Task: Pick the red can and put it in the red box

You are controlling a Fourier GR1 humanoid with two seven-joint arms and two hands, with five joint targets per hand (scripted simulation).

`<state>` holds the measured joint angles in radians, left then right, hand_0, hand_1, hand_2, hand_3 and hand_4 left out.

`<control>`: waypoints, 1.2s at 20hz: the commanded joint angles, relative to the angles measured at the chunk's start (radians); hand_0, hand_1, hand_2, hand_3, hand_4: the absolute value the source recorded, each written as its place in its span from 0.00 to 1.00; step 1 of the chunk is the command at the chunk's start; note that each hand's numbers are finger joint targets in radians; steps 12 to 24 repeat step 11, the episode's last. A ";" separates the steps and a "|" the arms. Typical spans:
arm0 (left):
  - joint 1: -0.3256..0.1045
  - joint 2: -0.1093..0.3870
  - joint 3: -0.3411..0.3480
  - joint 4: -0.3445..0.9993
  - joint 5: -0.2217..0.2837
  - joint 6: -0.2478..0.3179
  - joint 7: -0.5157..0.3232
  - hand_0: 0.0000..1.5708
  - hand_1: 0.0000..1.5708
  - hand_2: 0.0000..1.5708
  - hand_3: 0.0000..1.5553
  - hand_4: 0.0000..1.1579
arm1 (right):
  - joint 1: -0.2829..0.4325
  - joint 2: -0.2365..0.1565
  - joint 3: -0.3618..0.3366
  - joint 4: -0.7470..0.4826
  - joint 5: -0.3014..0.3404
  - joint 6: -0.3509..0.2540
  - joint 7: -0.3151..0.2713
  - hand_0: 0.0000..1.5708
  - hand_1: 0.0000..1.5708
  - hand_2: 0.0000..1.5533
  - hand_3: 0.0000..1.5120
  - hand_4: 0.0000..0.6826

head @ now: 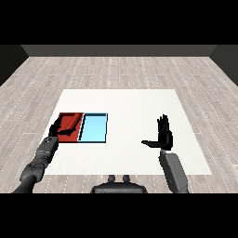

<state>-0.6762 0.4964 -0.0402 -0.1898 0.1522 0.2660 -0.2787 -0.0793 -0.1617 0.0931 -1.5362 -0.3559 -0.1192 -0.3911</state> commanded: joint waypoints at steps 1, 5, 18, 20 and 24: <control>-0.039 -0.031 0.138 -0.139 0.145 -0.102 -0.194 0.65 0.65 0.61 0.00 0.00 | 0.013 -0.009 -0.004 -0.010 -0.011 0.020 -0.001 0.00 0.00 0.00 0.00 0.00; -0.007 -0.109 0.229 -0.281 0.275 -0.303 -0.384 0.00 0.00 0.00 0.00 0.00 | 0.025 -0.012 0.022 -0.012 0.002 0.039 -0.005 0.00 0.00 0.00 0.00 0.00; 0.169 -0.275 0.169 -0.534 0.308 -0.401 -0.488 0.00 0.00 0.00 0.00 0.00 | 0.035 -0.033 0.017 0.009 0.020 0.077 -0.056 0.00 0.00 0.00 0.00 0.00; 0.169 -0.275 0.169 -0.534 0.308 -0.401 -0.488 0.00 0.00 0.00 0.00 0.00 | 0.035 -0.033 0.017 0.009 0.020 0.077 -0.056 0.00 0.00 0.00 0.00 0.00; 0.169 -0.275 0.169 -0.534 0.308 -0.401 -0.488 0.00 0.00 0.00 0.00 0.00 | 0.035 -0.033 0.017 0.009 0.020 0.077 -0.056 0.00 0.00 0.00 0.00 0.00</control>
